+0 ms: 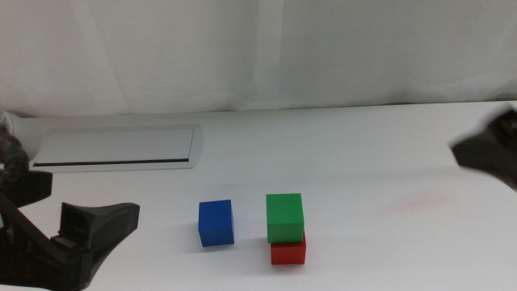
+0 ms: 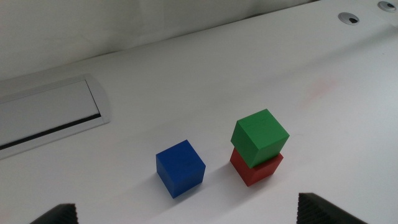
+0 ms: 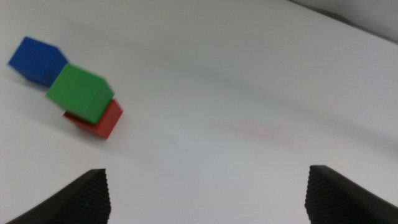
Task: Stack red cubes first, then green, then blue cubes in a specific spot.
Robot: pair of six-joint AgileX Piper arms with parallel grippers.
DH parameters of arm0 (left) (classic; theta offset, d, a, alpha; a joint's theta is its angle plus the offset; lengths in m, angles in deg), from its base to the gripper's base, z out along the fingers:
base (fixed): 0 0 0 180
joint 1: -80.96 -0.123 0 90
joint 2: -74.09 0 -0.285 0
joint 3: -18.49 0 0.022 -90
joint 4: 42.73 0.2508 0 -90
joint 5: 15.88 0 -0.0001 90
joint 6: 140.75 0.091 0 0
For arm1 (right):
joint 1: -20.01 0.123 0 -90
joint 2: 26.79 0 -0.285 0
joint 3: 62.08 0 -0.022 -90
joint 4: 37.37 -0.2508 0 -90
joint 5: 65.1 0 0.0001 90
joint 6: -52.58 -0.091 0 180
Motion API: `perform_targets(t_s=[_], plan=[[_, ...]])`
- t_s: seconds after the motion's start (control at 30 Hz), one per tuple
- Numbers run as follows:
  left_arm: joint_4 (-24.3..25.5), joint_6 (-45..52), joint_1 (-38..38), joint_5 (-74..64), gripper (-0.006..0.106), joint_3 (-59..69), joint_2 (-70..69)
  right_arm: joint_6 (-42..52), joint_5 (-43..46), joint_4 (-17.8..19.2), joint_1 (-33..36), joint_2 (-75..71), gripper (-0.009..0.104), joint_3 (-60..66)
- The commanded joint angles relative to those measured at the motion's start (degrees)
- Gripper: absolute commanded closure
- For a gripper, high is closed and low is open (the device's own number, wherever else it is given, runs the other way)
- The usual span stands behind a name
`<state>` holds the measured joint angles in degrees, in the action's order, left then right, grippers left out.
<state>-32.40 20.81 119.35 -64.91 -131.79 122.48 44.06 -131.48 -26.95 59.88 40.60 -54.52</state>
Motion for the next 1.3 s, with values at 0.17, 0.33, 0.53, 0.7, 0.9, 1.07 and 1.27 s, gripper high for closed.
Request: perform_targets(t_s=[0.17, 0.33, 0.53, 0.7, 0.9, 1.07, 1.27], plan=[[0.25, -2.14, -0.11, -2.85, 0.013, 0.36, -0.4, 0.84, 1.39, -2.45, -0.4, -12.95, 0.011, 8.28], [4.6, -12.1, -0.11, -5.09, 0.013, -1.66, 1.82, 0.84, 1.39, -2.45, -0.4, -14.17, 0.011, 8.41], [5.9, -17.53, -0.11, -7.22, 0.013, -8.8, 13.15, 1.05, 2.18, -2.0, -0.4, -14.06, 0.011, 8.51], [8.75, -22.86, -0.11, -8.4, 0.013, -10.08, 22.22, 1.05, 2.18, -1.62, -0.4, -14.06, 0.011, 8.51], [8.64, -24.75, -0.11, -2.12, 0.013, -10.08, 29.04, 1.05, 2.18, -1.62, -0.4, -14.06, 0.011, 8.51], [8.5, -25.74, -0.11, 1.34, 0.013, -10.08, 34.67, 1.05, 2.18, -1.62, -0.4, -14.06, 0.011, 8.51], [8.5, -27.87, -0.11, 3.06, 0.013, -10.08, 41.83, 0.92, 2.18, -1.62, -0.4, -14.06, 0.011, 8.51]])
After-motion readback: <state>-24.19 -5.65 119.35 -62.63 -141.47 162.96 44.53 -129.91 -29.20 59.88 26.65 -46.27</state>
